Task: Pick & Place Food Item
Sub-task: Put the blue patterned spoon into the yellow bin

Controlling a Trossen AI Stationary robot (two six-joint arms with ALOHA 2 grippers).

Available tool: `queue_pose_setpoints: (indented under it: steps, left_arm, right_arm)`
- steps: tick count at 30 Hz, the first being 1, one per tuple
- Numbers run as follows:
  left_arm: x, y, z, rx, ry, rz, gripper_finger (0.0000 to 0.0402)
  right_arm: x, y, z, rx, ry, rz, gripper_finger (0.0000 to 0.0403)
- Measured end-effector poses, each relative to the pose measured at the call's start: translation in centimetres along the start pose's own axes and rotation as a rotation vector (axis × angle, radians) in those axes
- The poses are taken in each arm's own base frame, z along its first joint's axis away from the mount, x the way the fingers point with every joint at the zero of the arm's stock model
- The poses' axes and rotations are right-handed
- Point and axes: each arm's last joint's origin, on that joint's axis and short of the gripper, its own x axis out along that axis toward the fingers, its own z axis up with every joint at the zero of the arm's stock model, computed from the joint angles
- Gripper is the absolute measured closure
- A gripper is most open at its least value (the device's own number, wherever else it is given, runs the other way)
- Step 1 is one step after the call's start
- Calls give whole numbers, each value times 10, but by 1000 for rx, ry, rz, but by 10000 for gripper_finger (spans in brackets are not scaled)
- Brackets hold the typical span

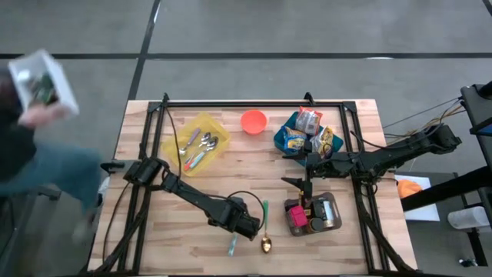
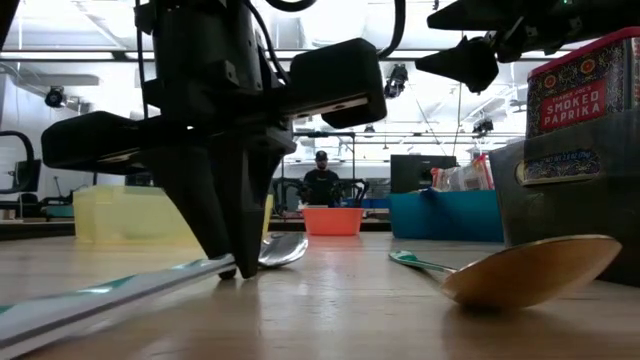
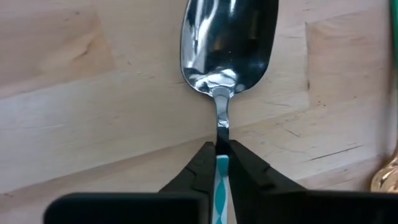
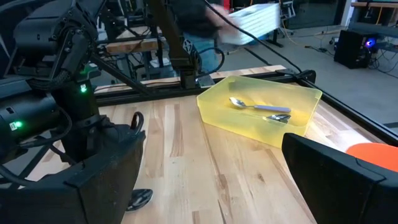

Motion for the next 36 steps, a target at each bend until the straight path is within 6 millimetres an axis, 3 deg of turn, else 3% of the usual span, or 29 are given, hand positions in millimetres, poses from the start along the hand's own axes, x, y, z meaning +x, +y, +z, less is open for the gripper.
queue_pose_setpoints:
  steps: [17,24,36]
  left_arm:
    - [-6,-1,2,23,-7,2,389]
    - [-44,-1,10,71,-105,-30,390]
    - [-108,32,29,105,-432,57,391]
  right_arm:
    - [0,0,0,0,0,0,22]
    - [0,0,0,0,0,0,22]
    - [0,0,0,0,0,0,22]
